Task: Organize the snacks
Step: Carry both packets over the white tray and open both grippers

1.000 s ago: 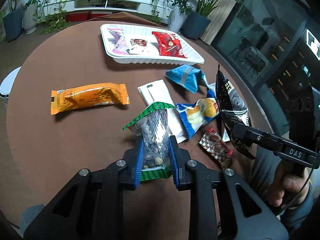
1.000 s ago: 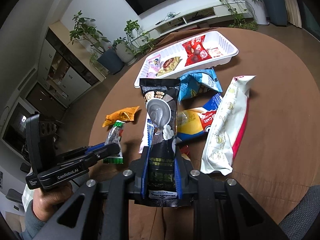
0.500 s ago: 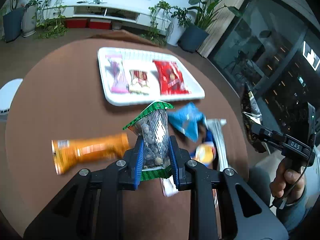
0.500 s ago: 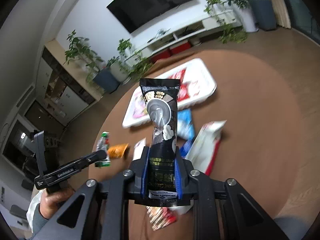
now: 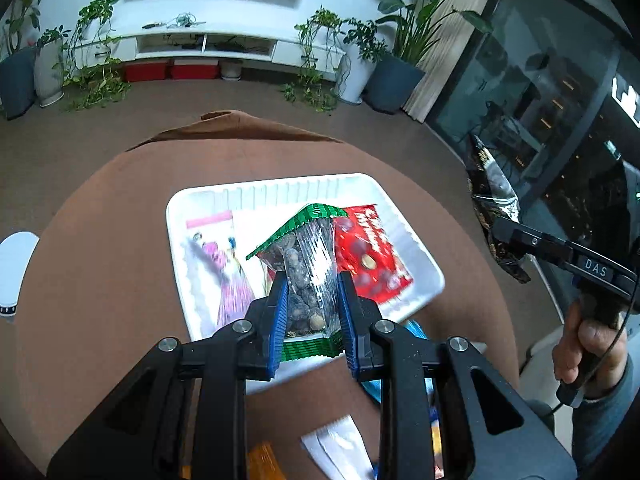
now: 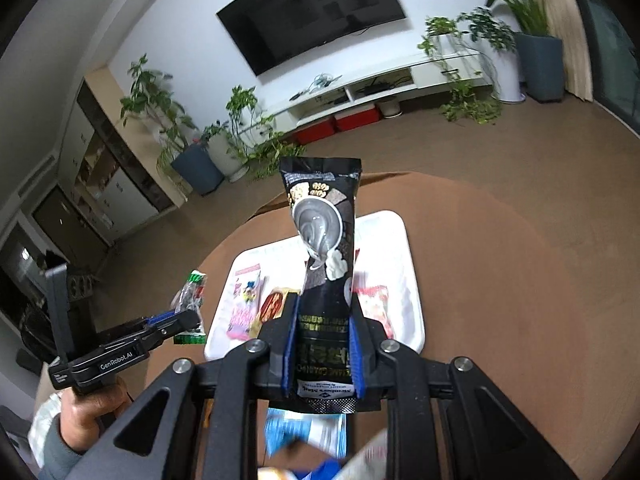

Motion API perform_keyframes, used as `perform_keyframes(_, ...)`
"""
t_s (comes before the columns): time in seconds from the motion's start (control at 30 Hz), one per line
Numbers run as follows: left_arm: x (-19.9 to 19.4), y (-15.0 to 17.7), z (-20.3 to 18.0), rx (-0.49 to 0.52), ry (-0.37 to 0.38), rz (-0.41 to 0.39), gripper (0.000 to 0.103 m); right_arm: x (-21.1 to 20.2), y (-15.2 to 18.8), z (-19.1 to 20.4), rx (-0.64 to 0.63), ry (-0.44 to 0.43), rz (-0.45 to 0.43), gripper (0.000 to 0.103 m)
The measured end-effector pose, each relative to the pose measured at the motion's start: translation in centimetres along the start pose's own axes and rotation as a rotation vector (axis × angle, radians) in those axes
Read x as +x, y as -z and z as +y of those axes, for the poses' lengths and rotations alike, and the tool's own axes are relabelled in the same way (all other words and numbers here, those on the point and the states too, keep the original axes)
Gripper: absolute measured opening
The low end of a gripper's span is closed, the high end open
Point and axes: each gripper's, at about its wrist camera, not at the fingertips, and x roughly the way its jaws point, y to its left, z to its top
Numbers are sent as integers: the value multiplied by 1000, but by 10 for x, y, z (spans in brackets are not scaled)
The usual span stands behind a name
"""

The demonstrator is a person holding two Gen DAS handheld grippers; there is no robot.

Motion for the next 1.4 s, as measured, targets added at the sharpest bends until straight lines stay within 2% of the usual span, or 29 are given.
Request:
perform_keyframes(0.17, 38, -16, 6, 9, -22, 40, 22, 45, -9, -5, -23, 44, 65, 24)
perform_keyframes(0.3, 65, -15, 8, 20, -36, 69, 22, 78, -8, -15, -20, 78, 126, 24)
perform_keyframes(0.73, 126, -14, -2, 42, -75, 122, 22, 114, 1, -34, -25, 170, 195, 24)
perform_keyframes(1.23, 121, -3, -8, 61, -89, 112, 24, 105, 17, -24, -29, 178, 210, 26)
perform_keyframes(1.4, 123, -5, -8, 62, -93, 108, 31, 106, 18, -26, -18, 175, 212, 29)
